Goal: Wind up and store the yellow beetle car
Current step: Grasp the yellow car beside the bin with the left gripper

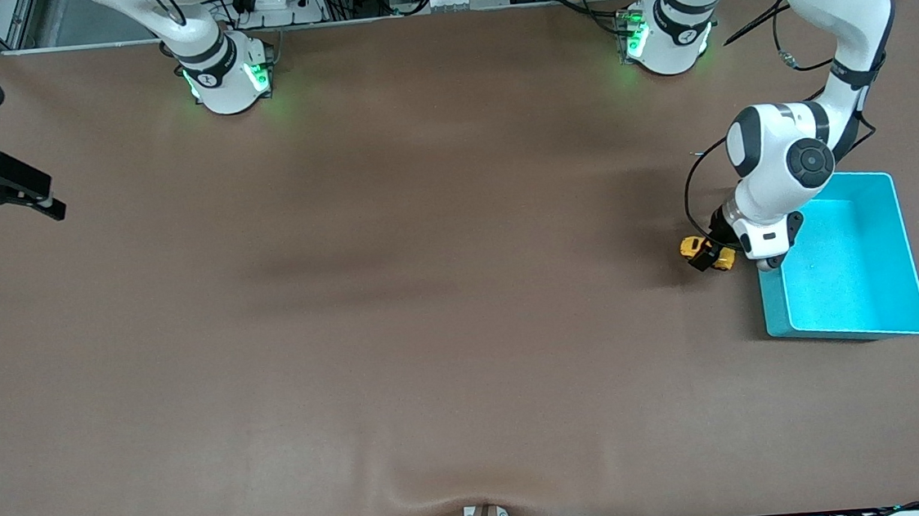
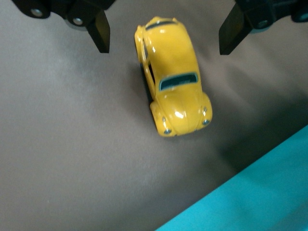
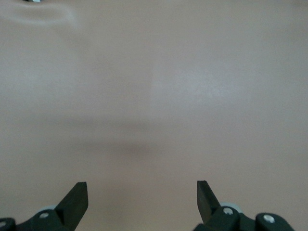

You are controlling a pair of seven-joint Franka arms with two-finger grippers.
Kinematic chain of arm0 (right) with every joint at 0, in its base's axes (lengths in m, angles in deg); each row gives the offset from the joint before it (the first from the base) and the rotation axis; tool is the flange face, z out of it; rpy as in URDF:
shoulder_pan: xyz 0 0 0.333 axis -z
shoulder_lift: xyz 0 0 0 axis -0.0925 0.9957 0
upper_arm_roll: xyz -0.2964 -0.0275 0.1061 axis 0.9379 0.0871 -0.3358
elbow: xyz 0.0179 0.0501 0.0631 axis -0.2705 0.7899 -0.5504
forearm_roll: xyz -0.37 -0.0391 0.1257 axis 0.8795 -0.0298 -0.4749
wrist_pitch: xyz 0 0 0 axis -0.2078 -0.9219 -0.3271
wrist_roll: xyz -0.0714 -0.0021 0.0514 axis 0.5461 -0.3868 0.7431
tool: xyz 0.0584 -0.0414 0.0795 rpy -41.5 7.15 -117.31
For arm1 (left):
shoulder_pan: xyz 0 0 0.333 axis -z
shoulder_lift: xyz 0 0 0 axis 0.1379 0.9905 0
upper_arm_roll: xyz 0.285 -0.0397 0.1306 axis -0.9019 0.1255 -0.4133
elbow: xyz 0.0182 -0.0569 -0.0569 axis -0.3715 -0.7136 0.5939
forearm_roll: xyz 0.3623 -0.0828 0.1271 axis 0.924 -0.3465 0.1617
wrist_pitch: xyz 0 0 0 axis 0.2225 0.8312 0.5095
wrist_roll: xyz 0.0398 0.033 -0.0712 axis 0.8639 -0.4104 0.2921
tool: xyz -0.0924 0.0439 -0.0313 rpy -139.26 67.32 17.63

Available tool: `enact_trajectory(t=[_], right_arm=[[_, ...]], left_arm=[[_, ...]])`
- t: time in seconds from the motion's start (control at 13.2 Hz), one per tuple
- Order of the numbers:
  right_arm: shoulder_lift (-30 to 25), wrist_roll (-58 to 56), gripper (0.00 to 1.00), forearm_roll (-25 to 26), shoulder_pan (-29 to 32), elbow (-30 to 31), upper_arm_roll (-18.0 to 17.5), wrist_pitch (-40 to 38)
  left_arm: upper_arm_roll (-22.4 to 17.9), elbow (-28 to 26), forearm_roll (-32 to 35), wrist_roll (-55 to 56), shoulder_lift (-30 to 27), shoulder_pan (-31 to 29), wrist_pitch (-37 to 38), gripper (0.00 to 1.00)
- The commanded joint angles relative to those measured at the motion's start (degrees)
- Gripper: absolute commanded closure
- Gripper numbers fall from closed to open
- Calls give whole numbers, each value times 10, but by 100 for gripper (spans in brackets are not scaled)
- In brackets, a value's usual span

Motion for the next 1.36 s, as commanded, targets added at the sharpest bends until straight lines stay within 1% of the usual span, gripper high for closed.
enact_trajectory(t=[0.0, 0.08, 0.15, 0.3, 0.53, 0.68, 0.76, 0.83, 0.91, 1.06, 1.21, 1.29], right_arm=[[-54, 15, 0, 26, -9, 78, 5, 43], [-54, 15, 0, 27, -8, 81, 5, 43], [-54, 14, 0, 28, -7, 86, 5, 46], [-54, 14, 0, 47, -6, 93, 6, 52], [-55, 8, 0, 48, -1, 108, 10, 65], [-53, 8, 0, 48, 0, 107, 10, 66], [-52, 8, 0, 48, -7, 108, 18, 69], [-52, 8, 0, 48, -23, 107, 31, 69], [-51, 8, 0, 47, -41, 106, 53, 69], [-51, 9, 0, 43, -77, 105, 96, 69], [-50, 13, 0, 42, -85, 104, 103, 72], [-49, 15, 0, 39, -82, 103, 103, 74]], left_arm=[[3, 2, -4, 5, 11, -6, -36, 48], [2, 3, -4, 5, 12, -6, -37, 85], [2, 3, -4, 5, 12, -6, -37, 98], [3, 4, -4, 4, 6, -4, -37, 100], [6, 4, 0, -10, -29, -2, -29, 100], [9, 11, 2, -70, -64, -2, 13, 100], [9, 20, 2, -108, -83, -6, 38, 100], [9, 35, 2, -151, -96, -12, 70, 100], [9, 60, 2, -190, -103, -26, 106, 100], [8, 121, 2, -259, -103, -46, 189, 100], [8, 173, 2, -346, -97, -82, 254, 100], [6, 185, 2, -400, -92, -99, 268, 100]])
